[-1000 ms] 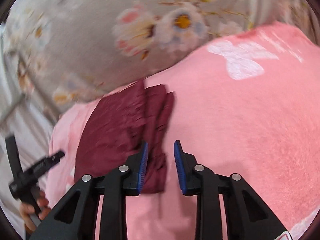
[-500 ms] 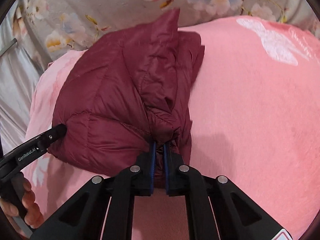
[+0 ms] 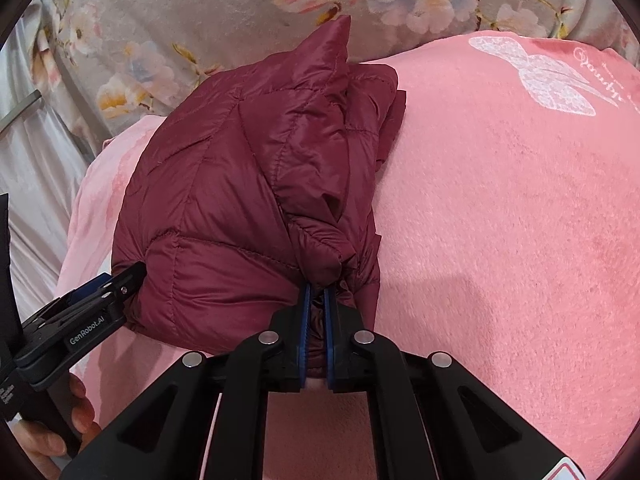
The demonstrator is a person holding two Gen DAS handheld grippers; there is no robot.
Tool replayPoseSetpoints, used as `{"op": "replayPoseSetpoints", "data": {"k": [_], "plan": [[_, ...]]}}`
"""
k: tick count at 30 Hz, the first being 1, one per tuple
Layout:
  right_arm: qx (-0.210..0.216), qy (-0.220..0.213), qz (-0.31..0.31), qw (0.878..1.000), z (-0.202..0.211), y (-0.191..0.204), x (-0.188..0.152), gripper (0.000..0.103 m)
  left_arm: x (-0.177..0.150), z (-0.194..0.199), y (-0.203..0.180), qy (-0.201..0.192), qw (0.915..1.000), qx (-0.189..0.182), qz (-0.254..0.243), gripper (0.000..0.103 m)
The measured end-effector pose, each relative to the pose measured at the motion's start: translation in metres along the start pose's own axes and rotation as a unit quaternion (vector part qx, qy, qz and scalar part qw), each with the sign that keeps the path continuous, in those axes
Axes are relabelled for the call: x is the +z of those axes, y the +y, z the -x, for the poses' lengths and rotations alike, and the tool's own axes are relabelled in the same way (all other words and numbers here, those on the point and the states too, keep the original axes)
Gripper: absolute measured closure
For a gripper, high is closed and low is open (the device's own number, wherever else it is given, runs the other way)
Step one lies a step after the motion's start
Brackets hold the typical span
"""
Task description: Fold large clothes
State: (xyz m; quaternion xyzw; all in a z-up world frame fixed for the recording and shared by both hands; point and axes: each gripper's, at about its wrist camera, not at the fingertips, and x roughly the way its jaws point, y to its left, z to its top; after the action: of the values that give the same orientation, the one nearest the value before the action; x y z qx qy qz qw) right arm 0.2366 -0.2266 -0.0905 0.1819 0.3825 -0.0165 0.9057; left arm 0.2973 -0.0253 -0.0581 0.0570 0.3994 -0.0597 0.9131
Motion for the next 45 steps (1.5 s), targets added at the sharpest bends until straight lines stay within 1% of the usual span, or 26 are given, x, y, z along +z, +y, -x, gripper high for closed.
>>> {"op": "replayPoseSetpoints", "data": {"k": [5,8,10,12,13,14,15,17,19,22,25,27,29,30,33,36,38,39,41,42,43,45], "plan": [[0.003,-0.003,-0.001,1.0,0.001,-0.001,0.0,0.1,-0.003,0.0,-0.002,-0.008,0.9999,0.013,0.007,0.037],[0.0,-0.006,0.003,1.0,0.003,0.002,-0.001,0.098,-0.008,0.003,-0.003,-0.018,0.9996,0.021,0.009,0.034],[-0.012,-0.009,0.012,1.0,0.009,0.006,-0.003,0.097,-0.014,0.006,-0.001,-0.021,0.9992,0.028,0.017,0.024],[-0.027,-0.014,0.026,0.999,0.02,0.01,-0.009,0.092,-0.021,0.008,0.007,-0.015,0.999,0.006,0.042,0.023],[-0.032,-0.017,0.032,0.999,0.026,0.012,-0.012,0.091,-0.026,0.012,0.014,-0.011,0.9981,-0.01,0.06,0.02],[-0.038,-0.019,0.039,0.998,0.031,0.014,-0.017,0.087,-0.03,0.014,0.017,-0.007,0.9975,-0.013,0.069,0.017],[-0.05,-0.021,0.051,0.997,0.038,0.017,-0.023,0.075,-0.034,0.016,0.02,-0.004,0.9971,-0.015,0.075,0.014],[-0.071,-0.017,0.066,0.995,0.048,0.021,-0.037,0.061,-0.043,0.022,0.021,0.004,0.9969,-0.012,0.077,0.014],[-0.072,-0.013,0.068,0.995,0.056,0.021,-0.05,0.061,-0.05,0.028,0.018,0.006,0.9976,-0.005,0.068,0.014],[-0.071,-0.009,0.055,0.996,0.069,0.017,-0.066,0.061,-0.058,0.04,0.011,-0.004,0.9987,0.007,0.05,0.014],[-0.074,-0.007,0.05,0.996,0.079,0.015,-0.076,0.06,-0.07,0.052,0.004,-0.005,0.9992,0.011,0.038,0.015],[-0.075,-0.01,0.056,0.996,0.084,0.016,-0.078,0.06,-0.074,0.064,0.002,-0.016,0.9992,0.013,0.034,0.015],[-0.076,-0.018,0.064,0.995,0.091,0.019,-0.073,0.06,-0.071,0.075,0.0,-0.031,0.999,0.018,0.028,0.015],[-0.075,-0.027,0.068,0.995,0.094,0.021,-0.065,0.06,-0.068,0.078,-0.001,-0.035,0.9989,0.02,0.026,0.015],[-0.087,-0.045,0.083,0.992,0.092,0.029,-0.035,0.061,-0.043,0.081,0.003,-0.05,0.9978,0.035,0.027,0.015],[-0.094,-0.053,0.075,0.991,0.08,0.032,-0.005,0.062,-0.013,0.072,0.014,-0.057,0.9963,0.055,0.034,0.015],[-0.099,-0.047,0.066,0.992,0.062,0.031,0.015,0.062,0.001,0.056,0.021,-0.044,0.9964,0.062,0.037,0.014],[-0.102,-0.041,0.066,0.992,0.055,0.03,0.018,0.064,0.005,0.047,0.025,-0.037,0.9964,0.065,0.041,0.014],[-0.116,-0.014,0.066,0.991,0.03,0.025,0.022,0.065,0.007,0.024,0.032,-0.01,0.9968,0.066,0.045,0.014],[-0.114,0.002,0.064,0.991,0.019,0.022,0.02,0.065,0.005,0.017,0.033,-0.002,0.997,0.062,0.047,0.013],[-0.105,0.014,0.06,0.993,0.009,0.018,0.016,0.065,0.002,0.012,0.035,-0.001,0.9974,0.053,0.048,0.013],[-0.109,0.012,0.068,0.992,0.005,0.018,0.011,0.065,-0.003,0.011,0.032,-0.01,0.9976,0.054,0.042,0.013]]}}
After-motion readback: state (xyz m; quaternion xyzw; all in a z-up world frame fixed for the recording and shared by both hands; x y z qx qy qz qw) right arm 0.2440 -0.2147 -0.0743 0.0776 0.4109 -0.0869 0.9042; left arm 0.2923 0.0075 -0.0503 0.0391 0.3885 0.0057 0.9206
